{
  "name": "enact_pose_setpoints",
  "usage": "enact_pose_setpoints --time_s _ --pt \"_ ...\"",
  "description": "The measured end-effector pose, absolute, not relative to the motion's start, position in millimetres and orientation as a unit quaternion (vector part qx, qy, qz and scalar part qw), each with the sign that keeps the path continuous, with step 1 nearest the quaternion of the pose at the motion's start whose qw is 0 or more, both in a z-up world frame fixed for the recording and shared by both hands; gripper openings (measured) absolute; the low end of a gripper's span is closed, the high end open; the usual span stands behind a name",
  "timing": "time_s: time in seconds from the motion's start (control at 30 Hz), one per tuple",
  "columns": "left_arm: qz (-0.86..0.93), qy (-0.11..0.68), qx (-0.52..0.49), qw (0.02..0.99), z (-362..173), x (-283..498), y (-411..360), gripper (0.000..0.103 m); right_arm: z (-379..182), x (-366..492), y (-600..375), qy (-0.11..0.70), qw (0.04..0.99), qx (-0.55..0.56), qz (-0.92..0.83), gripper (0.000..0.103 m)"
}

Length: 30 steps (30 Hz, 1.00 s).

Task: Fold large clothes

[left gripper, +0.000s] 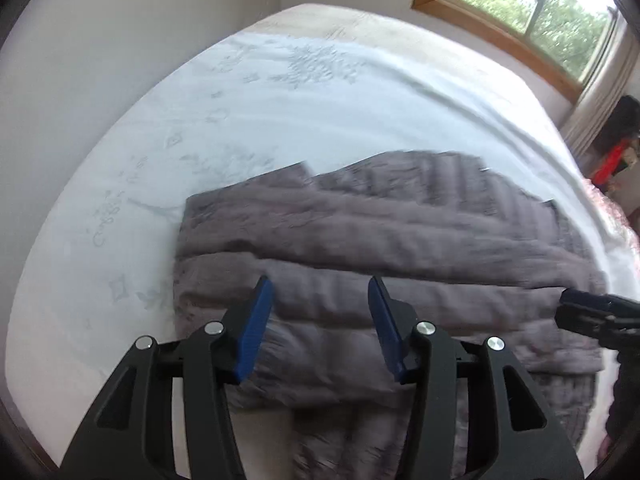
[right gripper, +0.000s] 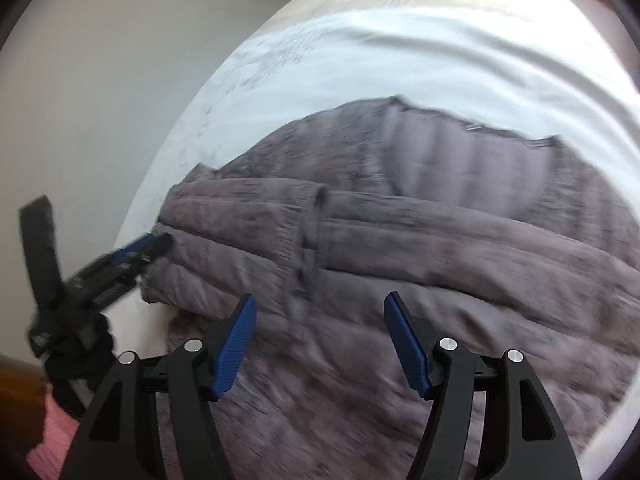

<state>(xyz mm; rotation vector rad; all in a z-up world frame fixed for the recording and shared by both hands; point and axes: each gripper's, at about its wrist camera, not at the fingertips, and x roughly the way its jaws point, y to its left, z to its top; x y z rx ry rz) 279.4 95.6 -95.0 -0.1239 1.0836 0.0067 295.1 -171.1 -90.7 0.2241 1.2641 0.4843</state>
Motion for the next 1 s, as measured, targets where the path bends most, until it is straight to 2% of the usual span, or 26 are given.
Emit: enact_pose_setpoints --time_s 0.2,0.23,0.27,0.3,0.33,0.43,0.73,1.0 --pt "-0.012 0.54 -0.112 0.834 -124.7 283.1 111.3 0.047 -119.2 322.2 -141.0 0.61 0.755 0.101 0.218 0.068" --pt "-0.013 0.538 -0.114 0.835 -124.9 282.3 112.5 0.047 -121.4 324.7 -136.3 0.61 0.754 0.101 0.223 0.065" --pt "-0.013 0.538 -0.114 0.835 -124.0 282.0 113.3 0.047 -122.1 326.3 -132.5 0.608 0.752 0.103 0.232 0.057" --pt "-0.014 0.538 -0.114 0.835 -124.2 282.3 113.2 0.047 -122.6 325.5 -129.3 0.607 0.748 0.109 0.246 0.032" --pt "-0.014 0.539 -0.115 0.834 -122.7 282.3 114.5 0.046 -121.7 326.9 -125.6 0.606 0.746 0.113 0.253 0.022" --pt "-0.016 0.536 -0.117 0.836 -116.5 282.1 108.3 0.044 -110.3 322.0 -131.5 0.587 0.755 0.12 0.268 0.006" --pt "-0.062 0.486 -0.101 0.866 -70.0 271.2 75.9 0.044 -66.2 283.4 -239.1 0.54 0.799 0.162 0.21 0.005" --pt "-0.094 0.493 -0.072 0.862 -78.0 284.1 26.9 0.044 -59.7 241.9 -352.9 0.538 0.818 0.183 0.094 0.005"
